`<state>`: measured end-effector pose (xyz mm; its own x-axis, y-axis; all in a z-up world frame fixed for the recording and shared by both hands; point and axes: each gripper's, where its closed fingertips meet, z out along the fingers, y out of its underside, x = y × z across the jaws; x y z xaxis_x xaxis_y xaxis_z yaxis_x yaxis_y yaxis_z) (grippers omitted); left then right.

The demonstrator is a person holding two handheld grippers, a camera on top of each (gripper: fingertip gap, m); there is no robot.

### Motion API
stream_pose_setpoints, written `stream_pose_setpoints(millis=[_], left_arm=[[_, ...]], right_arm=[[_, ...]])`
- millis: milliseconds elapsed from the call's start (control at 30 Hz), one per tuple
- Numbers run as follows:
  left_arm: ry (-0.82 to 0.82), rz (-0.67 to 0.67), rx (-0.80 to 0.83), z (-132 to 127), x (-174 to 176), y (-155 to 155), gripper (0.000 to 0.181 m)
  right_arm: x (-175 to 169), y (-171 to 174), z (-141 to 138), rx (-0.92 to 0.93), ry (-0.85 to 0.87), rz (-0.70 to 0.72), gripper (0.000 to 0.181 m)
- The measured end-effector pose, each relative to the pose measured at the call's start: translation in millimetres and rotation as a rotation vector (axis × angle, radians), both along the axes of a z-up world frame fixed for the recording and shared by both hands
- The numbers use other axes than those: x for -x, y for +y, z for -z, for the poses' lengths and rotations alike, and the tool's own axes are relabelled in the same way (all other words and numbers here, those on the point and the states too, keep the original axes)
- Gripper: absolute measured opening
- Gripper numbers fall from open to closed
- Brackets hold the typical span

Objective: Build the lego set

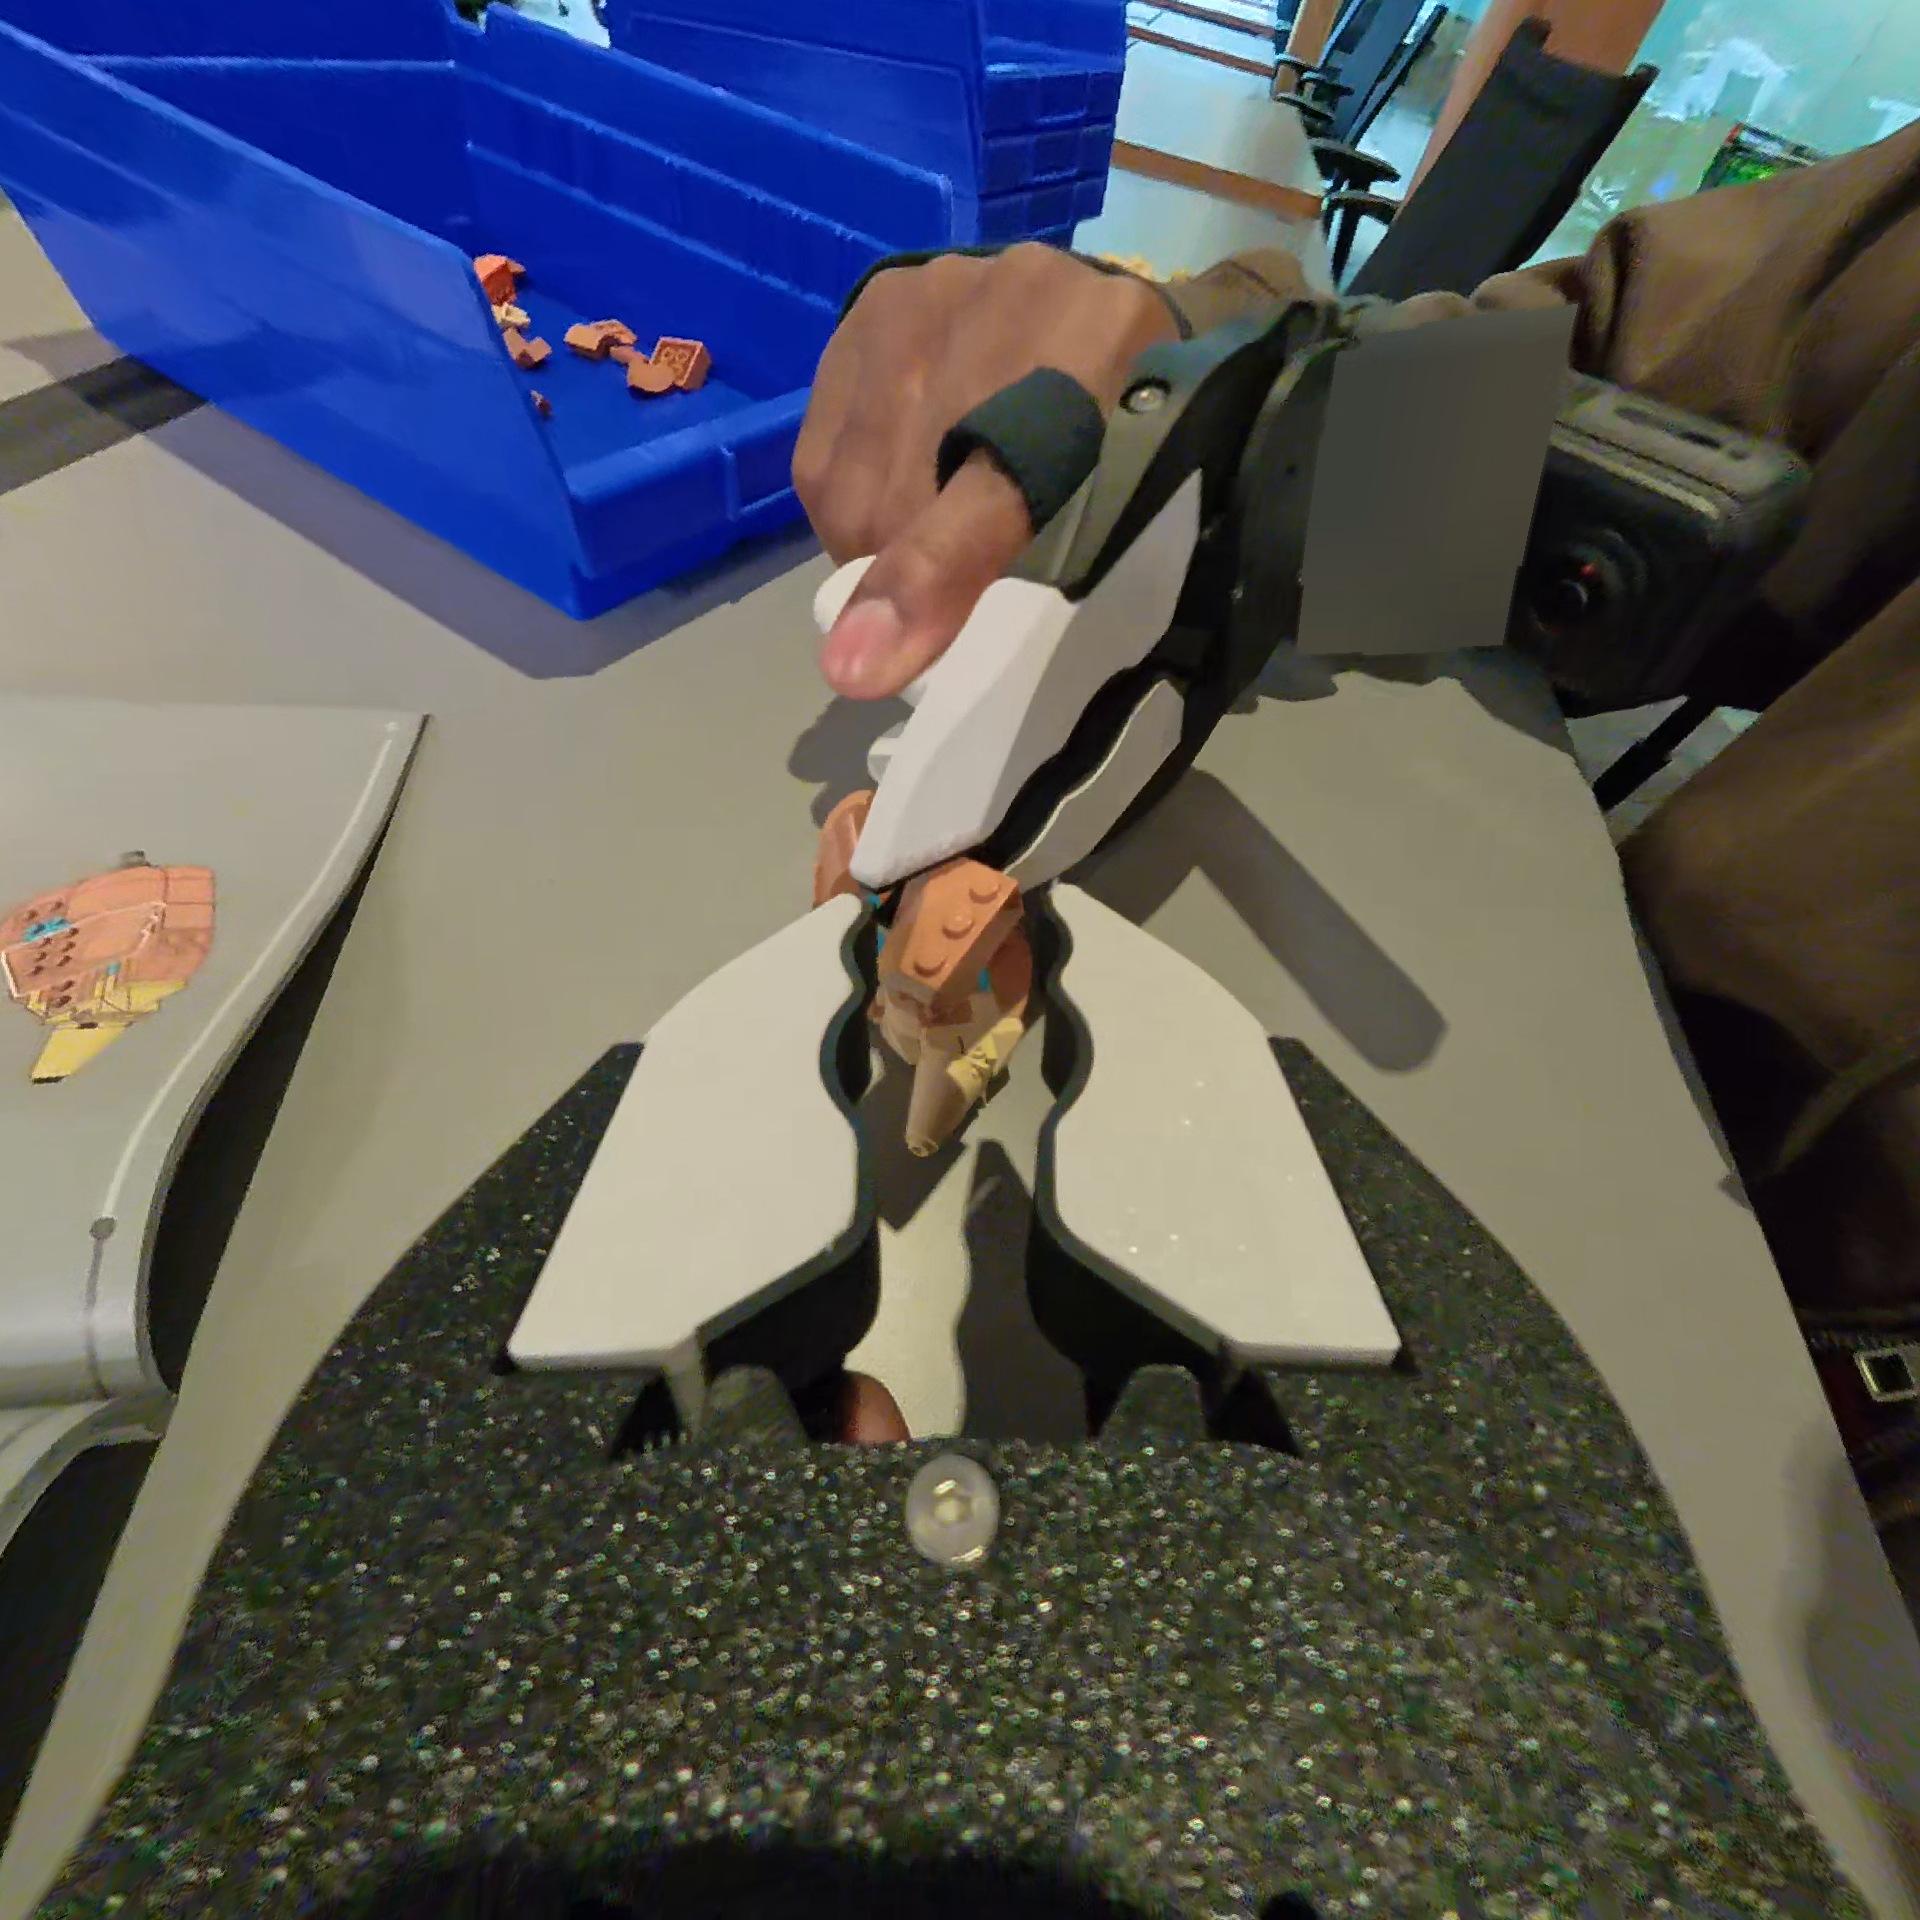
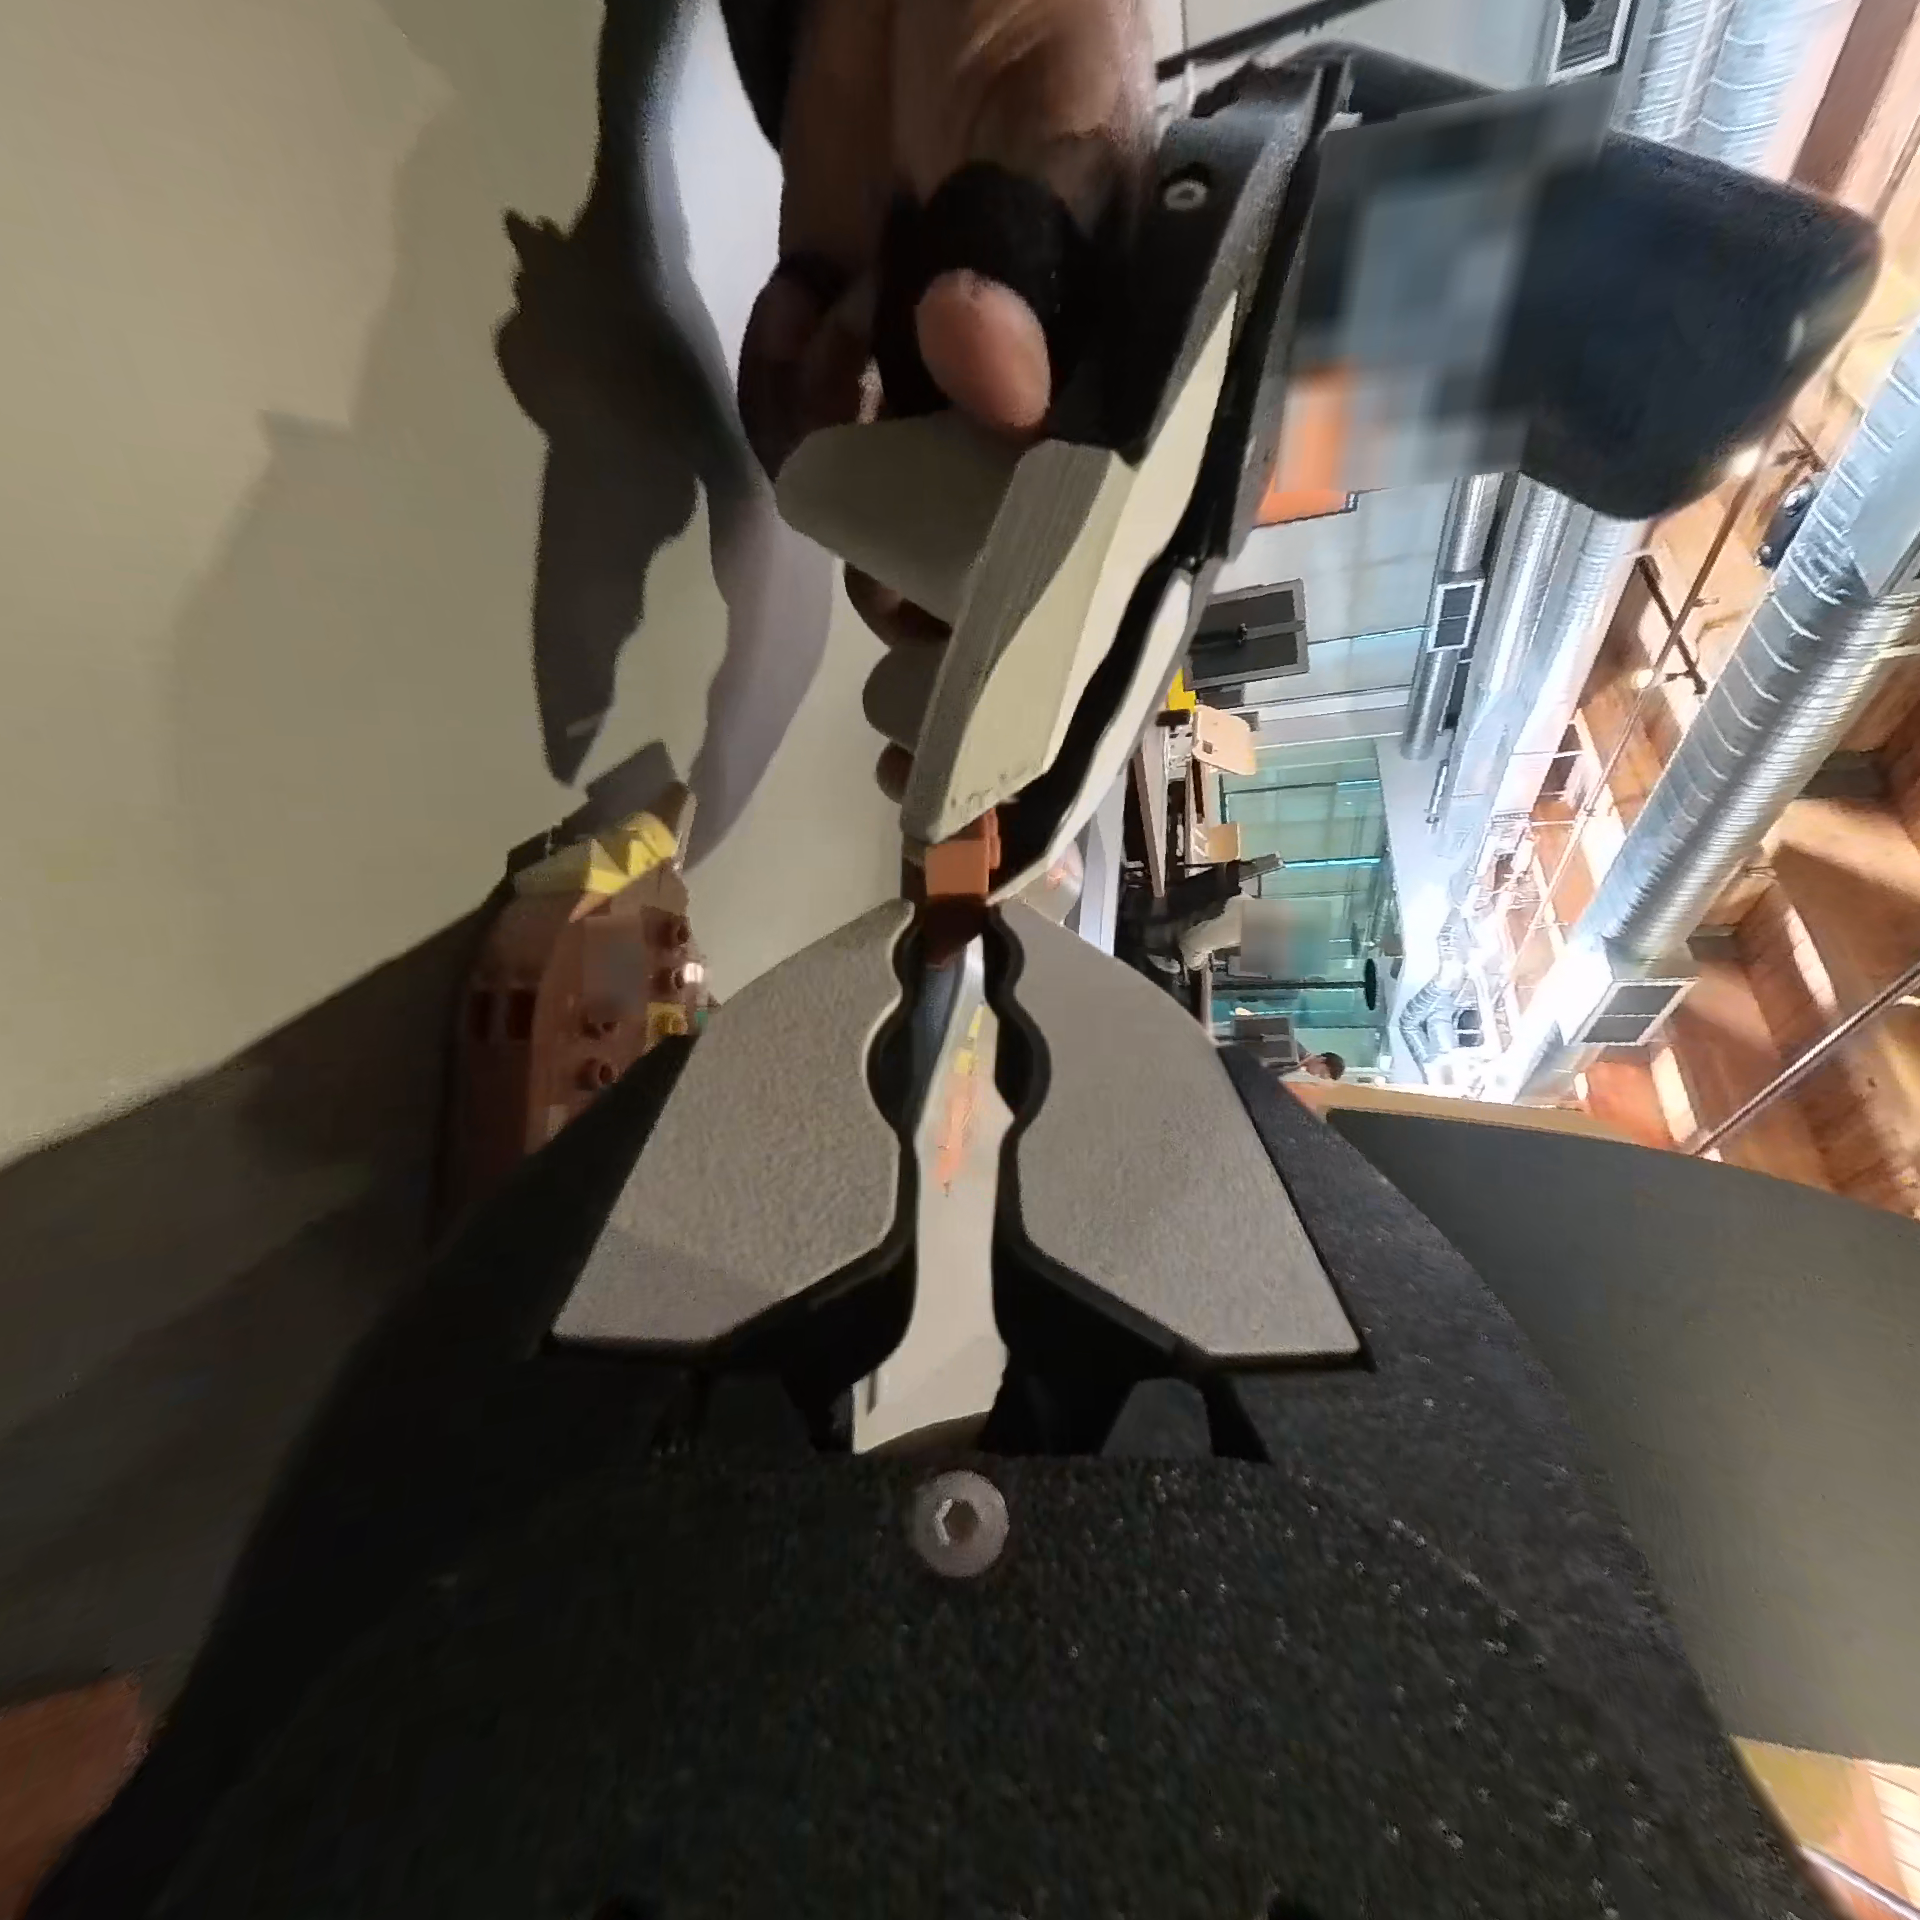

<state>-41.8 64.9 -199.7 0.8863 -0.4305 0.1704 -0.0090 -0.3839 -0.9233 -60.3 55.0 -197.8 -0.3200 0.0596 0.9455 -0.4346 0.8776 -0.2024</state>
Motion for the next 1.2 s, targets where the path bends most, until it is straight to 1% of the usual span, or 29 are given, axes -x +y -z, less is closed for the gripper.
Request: stream_pose_setpoints(millis=[167, 267, 333, 400, 500, 567, 700, 800, 833, 900, 933, 1033, 1200], left_arm=[[0.011, -0.029, 0.021, 4, 1, 3, 0.025], [0.024, -0.048, 0.015, 5, 5, 4, 0.024], [0.024, -0.059, 0.018, 6, 6, 4, 0.024], [0.030, -0.075, 0.029, 8, 9, 4, 0.024], [0.025, -0.091, 0.044, 10, 12, 4, 0.024], [0.027, -0.099, 0.060, 12, 14, 5, 0.024], [0.050, -0.128, 0.111, 20, 17, 7, 0.024], [0.074, -0.141, 0.146, 24, 13, 10, 0.024], [0.087, -0.142, 0.156, 26, 12, 11, 0.024], [0.118, -0.149, 0.178, 29, 9, 12, 0.024], [0.131, -0.155, 0.187, 31, 8, 13, 0.024], [0.170, -0.172, 0.210, 34, 7, 14, 0.024], [0.200, -0.212, 0.214, 31, 9, 15, 0.024]], right_arm=[[-1, 1, 1, 0.001, -0.004, 0.008, 0.011], [-1, 7, 4, -0.004, -0.055, 0.025, 0.029], [-4, 16, 4, 0.003, -0.104, 0.031, 0.035], [-8, 27, -1, 0.051, -0.156, 0.046, 0.039], [-17, 38, -9, 0.180, -0.308, 0.042, 0.041], [-23, 44, -5, 0.253, -0.457, 0.043, 0.044], [-32, 49, 20, 0.350, -0.768, 0.049, 0.062], [-34, 50, 41, 0.327, -0.902, 0.079, 0.077], [-34, 50, 48, 0.311, -0.934, 0.087, 0.080], [-35, 47, 56, 0.299, -0.985, 0.090, 0.076], [-35, 44, 57, 0.310, -1.000, 0.079, 0.071], [-31, 39, 58, 0.327, -0.984, 0.077, 0.057], [-17, 39, 56, 0.389, -0.891, 0.159, 0.055]])
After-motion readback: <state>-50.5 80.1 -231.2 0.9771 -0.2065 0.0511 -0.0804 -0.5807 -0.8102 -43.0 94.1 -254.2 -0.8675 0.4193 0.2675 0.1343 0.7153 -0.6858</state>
